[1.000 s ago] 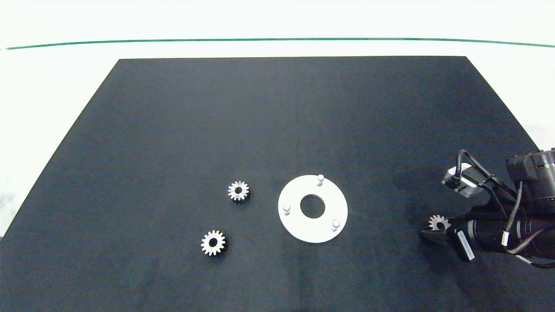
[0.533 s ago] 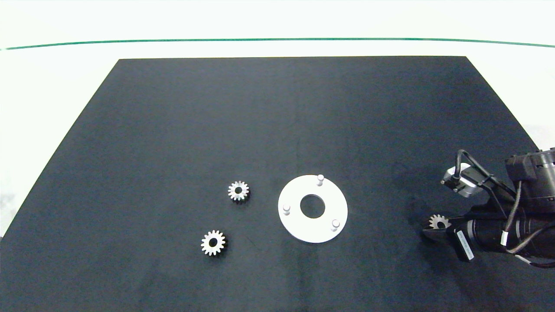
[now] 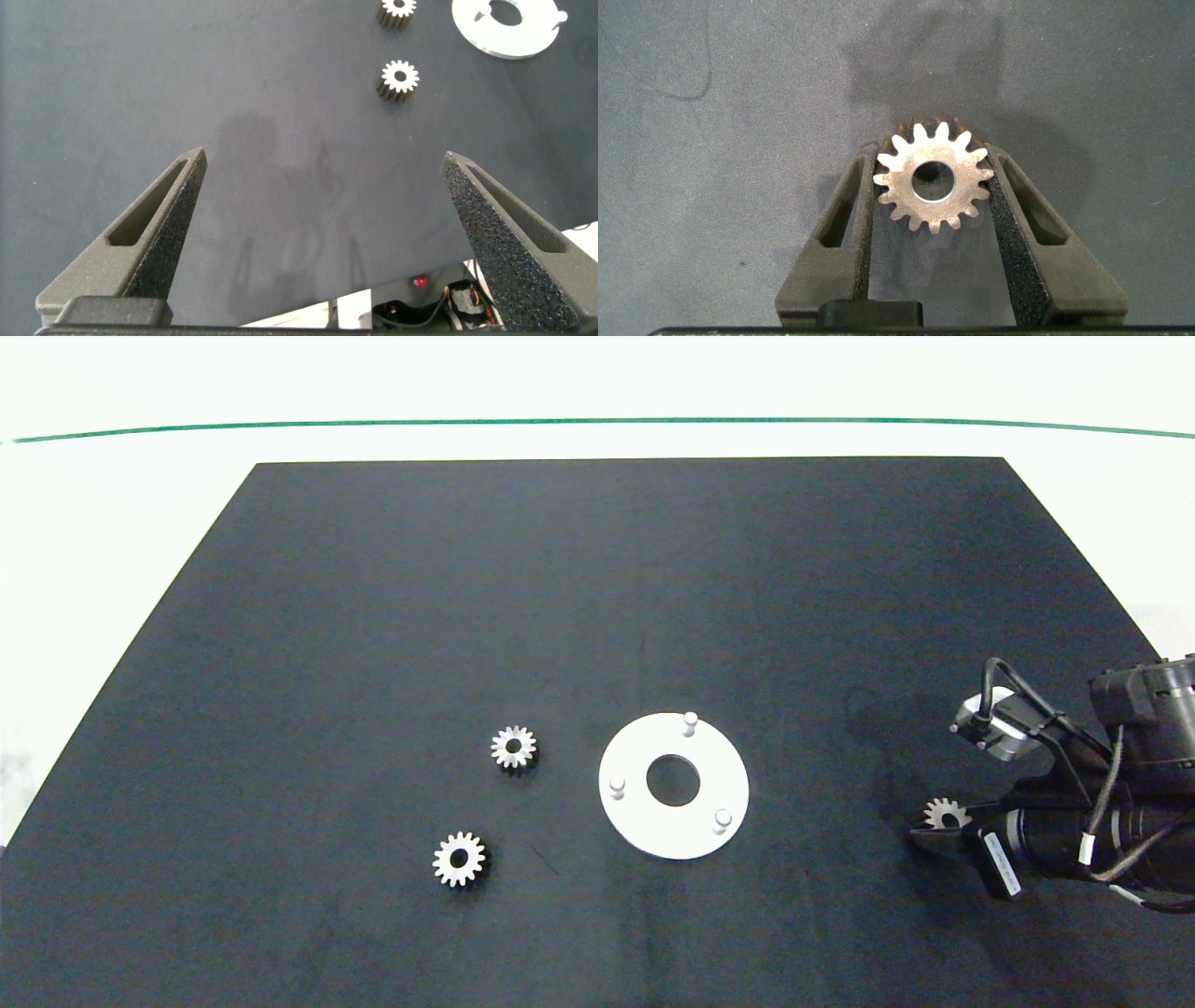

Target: Install three planetary gears onto the carrier pins

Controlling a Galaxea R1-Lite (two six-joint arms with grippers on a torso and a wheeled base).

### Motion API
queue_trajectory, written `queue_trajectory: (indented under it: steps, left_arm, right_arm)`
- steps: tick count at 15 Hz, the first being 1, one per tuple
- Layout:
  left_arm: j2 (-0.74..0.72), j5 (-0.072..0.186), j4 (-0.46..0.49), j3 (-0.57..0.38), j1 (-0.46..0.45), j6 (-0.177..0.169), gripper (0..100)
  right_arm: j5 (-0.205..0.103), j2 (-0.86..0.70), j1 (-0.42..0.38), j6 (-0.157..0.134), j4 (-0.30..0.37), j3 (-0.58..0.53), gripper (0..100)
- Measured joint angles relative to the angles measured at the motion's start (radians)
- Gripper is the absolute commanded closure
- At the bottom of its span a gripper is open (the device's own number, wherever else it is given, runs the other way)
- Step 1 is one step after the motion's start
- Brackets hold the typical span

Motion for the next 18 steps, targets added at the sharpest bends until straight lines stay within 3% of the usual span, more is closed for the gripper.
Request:
queue_trajectory:
  steps: [4, 8, 15, 16, 18]
  left_arm:
    - [0.001, 0.000, 0.000, 0.000, 0.000, 0.000, 0]
    - [0.002, 0.000, 0.000, 0.001, 0.001, 0.001, 0]
    - [0.005, 0.000, 0.000, 0.001, 0.002, 0.002, 0]
    - [0.005, 0.000, 0.000, -0.001, 0.002, 0.002, 0]
    - [0.007, 0.000, -0.001, -0.003, 0.002, 0.002, 0]
  right_arm:
    - [-0.002, -0.052, 0.028, -0.007, 0.007, -0.003, 81]
    - [-0.029, -0.138, 0.130, -0.021, 0.055, -0.037, 81]
    - [-0.236, -0.089, 0.433, -0.020, 0.096, -0.160, 81]
    - [-0.260, -0.059, 0.466, -0.019, 0.106, -0.178, 81]
    - [-0.281, -0.006, 0.517, -0.018, 0.120, -0.210, 81]
